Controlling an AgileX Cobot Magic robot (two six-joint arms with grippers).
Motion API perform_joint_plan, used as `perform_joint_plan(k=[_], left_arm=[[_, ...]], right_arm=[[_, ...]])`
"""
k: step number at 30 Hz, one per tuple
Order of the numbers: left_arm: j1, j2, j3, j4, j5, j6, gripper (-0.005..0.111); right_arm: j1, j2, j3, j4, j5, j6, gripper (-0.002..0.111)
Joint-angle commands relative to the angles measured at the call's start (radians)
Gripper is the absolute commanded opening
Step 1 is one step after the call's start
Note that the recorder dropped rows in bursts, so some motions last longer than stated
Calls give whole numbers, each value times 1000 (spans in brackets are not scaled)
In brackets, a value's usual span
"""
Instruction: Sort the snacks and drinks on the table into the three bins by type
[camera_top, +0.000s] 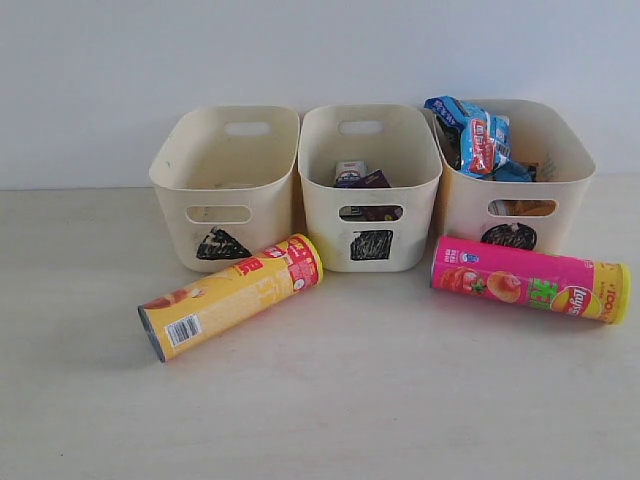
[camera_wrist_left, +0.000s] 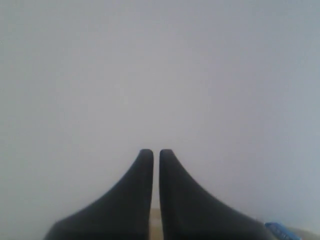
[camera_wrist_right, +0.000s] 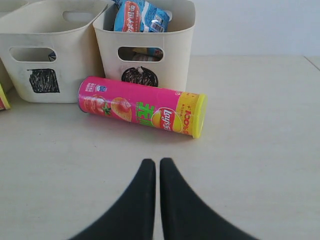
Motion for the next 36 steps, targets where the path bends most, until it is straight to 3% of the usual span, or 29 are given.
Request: perform_joint_plan(k=[1, 8, 20, 27, 33, 36], left_arm=[[1, 184, -110, 56, 93, -9, 4], [-2, 442, -259, 204, 280, -9, 4], [-19, 742, -446, 191, 588, 174, 4], [-66, 879, -598, -60, 920, 524, 4], [-120, 1008, -659, -310, 1004, 804, 4], [-171, 1071, -675, -349, 992, 855, 4]], right_arm=[[-2, -6, 5, -3, -4, 0, 0], [-2, -6, 5, -3, -4, 0, 0], [-2, -6, 5, -3, -4, 0, 0], [-2, -6, 5, -3, -4, 0, 0], [-2, -6, 5, -3, -4, 0, 0], [-2, -6, 5, -3, -4, 0, 0]])
